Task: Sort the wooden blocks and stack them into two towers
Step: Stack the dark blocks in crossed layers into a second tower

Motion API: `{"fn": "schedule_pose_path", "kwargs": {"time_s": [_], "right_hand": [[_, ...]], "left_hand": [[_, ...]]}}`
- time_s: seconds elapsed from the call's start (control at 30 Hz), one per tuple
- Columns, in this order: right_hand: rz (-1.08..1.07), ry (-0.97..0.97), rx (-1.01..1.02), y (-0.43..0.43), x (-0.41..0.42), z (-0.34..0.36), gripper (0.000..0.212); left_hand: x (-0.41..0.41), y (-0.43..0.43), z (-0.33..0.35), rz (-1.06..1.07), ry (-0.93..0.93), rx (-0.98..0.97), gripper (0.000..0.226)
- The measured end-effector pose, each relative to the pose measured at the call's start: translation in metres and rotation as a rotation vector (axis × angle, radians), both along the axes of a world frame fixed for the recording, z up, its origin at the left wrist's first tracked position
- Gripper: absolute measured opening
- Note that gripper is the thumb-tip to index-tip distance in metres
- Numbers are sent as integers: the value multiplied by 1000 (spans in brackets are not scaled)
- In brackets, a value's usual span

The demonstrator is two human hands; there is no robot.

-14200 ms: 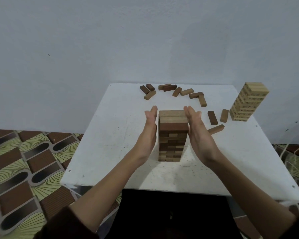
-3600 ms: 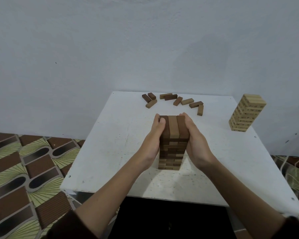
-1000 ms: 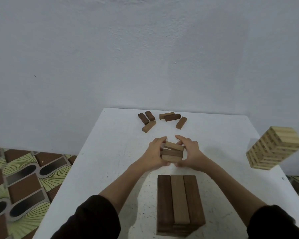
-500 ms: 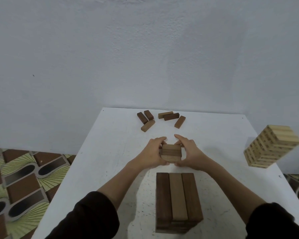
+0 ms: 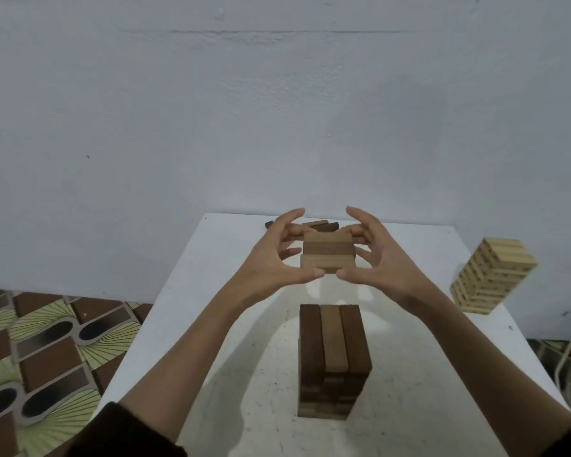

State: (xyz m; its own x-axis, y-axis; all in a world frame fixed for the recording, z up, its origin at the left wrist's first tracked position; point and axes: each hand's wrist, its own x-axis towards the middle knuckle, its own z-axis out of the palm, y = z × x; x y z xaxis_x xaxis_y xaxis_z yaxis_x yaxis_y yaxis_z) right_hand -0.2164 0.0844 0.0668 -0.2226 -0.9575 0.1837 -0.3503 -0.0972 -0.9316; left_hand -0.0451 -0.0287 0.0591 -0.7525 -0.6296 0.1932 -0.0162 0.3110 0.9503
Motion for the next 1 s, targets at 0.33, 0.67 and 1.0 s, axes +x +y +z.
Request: {"fn": "schedule_pose_path", "kwargs": {"time_s": [0.33, 0.67, 1.0], "right_hand": [[94, 7, -64, 59, 37, 11, 82], [101, 67, 32, 81, 45, -5, 92], [118, 99, 29, 82, 49, -8, 97]], "left_hand": [[43, 56, 14, -54, -12, -56, 94], [55, 78, -4, -67, -87, -56, 97], [56, 81, -6, -89, -120, -81, 104]]}}
